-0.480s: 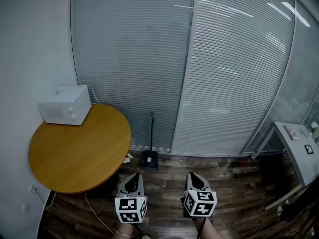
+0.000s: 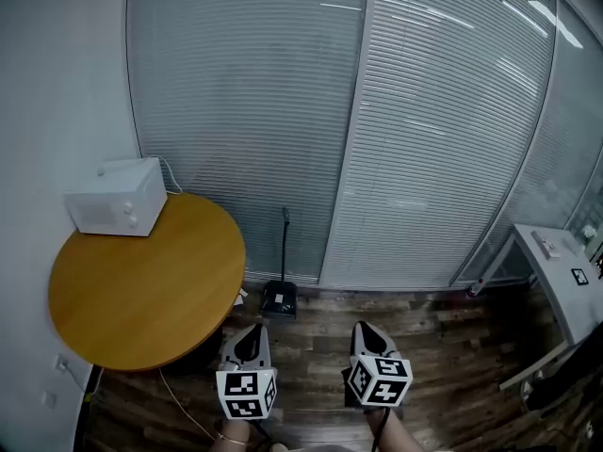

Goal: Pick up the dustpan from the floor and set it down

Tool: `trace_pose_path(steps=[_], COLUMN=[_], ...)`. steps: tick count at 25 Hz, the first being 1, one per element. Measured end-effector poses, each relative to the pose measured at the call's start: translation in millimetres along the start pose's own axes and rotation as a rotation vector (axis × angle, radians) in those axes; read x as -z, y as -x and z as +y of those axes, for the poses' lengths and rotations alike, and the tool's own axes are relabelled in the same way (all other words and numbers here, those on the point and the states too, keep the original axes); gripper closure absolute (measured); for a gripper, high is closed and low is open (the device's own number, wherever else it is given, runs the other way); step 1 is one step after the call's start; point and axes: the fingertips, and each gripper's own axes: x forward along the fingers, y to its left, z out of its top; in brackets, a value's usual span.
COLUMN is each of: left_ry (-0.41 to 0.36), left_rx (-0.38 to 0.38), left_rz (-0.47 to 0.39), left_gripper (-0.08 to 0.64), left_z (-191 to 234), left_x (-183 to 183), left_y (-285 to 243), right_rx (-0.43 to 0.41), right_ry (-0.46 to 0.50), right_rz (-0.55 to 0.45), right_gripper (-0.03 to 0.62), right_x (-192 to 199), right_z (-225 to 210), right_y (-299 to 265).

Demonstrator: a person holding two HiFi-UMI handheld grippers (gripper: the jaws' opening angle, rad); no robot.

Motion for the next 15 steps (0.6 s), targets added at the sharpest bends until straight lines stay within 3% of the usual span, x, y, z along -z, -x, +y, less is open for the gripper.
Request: trace_pose_path(steps=[15], left_ry=[0.002], left_rx=[0.012], left_rz=[0.028], left_gripper=[0.543], left_z=[16], left_x=[15], left_y=[-34], right_rx=[0.054], right_ry=[-0.024], right_rz=[0.014], right_gripper=[0.56], right_x=[8], right_z=[-14], right_y=[-23])
